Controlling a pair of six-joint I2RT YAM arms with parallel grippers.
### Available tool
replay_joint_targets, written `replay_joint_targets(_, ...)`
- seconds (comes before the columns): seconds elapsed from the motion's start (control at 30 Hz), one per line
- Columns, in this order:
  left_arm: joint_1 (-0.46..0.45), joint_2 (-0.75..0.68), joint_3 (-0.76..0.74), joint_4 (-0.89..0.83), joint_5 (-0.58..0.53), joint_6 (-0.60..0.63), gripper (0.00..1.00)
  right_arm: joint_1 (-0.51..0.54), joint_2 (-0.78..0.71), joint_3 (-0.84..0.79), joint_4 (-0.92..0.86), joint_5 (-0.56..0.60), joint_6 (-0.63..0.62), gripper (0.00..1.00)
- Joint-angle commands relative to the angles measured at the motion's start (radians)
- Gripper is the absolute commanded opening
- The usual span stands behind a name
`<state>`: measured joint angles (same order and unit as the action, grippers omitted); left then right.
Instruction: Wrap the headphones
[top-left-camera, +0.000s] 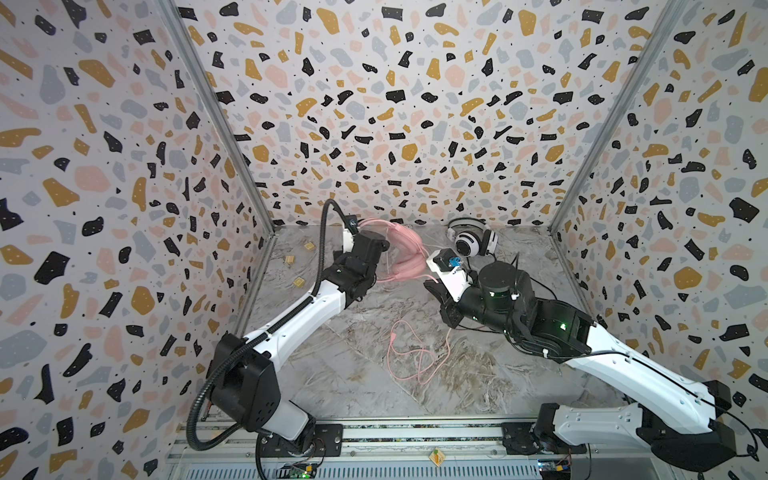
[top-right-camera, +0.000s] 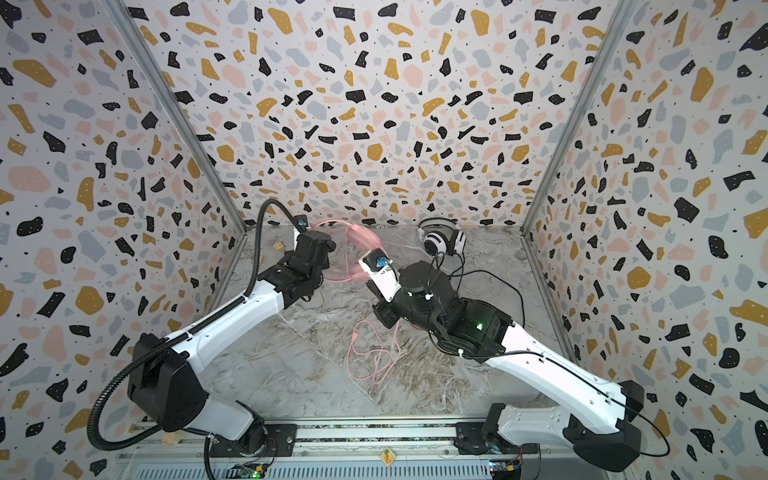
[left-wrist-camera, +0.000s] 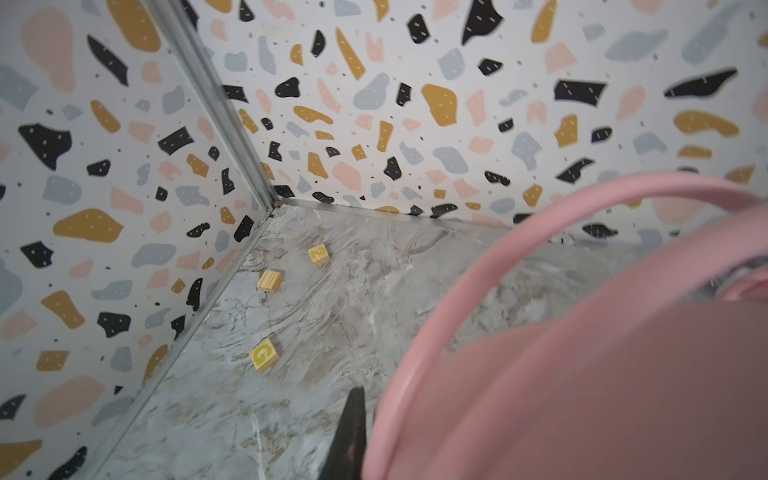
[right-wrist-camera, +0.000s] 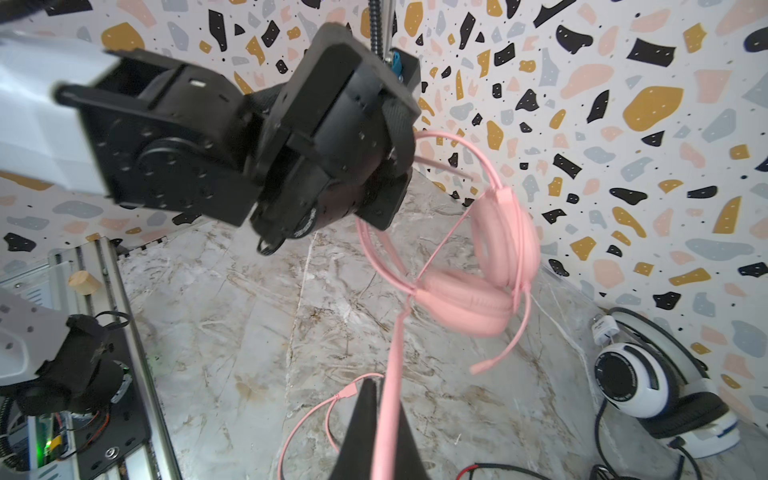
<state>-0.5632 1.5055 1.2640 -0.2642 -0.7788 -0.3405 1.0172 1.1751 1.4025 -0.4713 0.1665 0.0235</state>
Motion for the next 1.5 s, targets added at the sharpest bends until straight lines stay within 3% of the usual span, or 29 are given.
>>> replay_joint_targets(0.0, -0.046, -0.043, 0.005, 0.017, -0.025, 0.132, 0.00, -0.081, -0.008, 0.054, -0.015, -0.019, -0.033, 0.06)
replay_joint_targets(0.13, -0.078, -0.104, -0.032, -0.037, 0.050, 0.185, 0.00, -0.187, -0.007, 0.058, 0.007, -0.042, -0.050, 0.06)
replay_joint_targets(0.47, -0.079, -0.180, -0.024, -0.197, 0.342, 0.314, 0.00, -0.432, 0.090, 0.041, 0.133, -0.262, -0.046, 0.06)
replay_joint_targets(0.73, -0.081, -0.197, 0.014, -0.269, 0.494, 0.328, 0.00, -0.473, 0.204, 0.067, 0.209, -0.330, -0.030, 0.06)
replay_joint_targets(0.9, -0.081, -0.259, 0.006, -0.238, 0.599, 0.306, 0.00, -0.522, 0.224, -0.006, 0.262, -0.360, 0.002, 0.06)
replay_joint_targets(1.03, -0.079, -0.281, 0.020, -0.240, 0.620, 0.274, 0.00, -0.545, 0.214, -0.077, 0.307, -0.404, 0.027, 0.07)
replay_joint_targets(1.13, -0.078, -0.288, 0.028, -0.231, 0.691, 0.272, 0.00, -0.566, 0.218, -0.118, 0.345, -0.494, 0.051, 0.08)
replay_joint_targets(1.3, -0.065, -0.282, 0.051, -0.214, 0.774, 0.230, 0.00, -0.569, 0.225, -0.188, 0.428, -0.652, 0.093, 0.17)
replay_joint_targets(1.47, -0.013, -0.286, 0.070, -0.186, 0.874, 0.173, 0.00, -0.576, 0.231, -0.286, 0.544, -0.772, 0.147, 0.37)
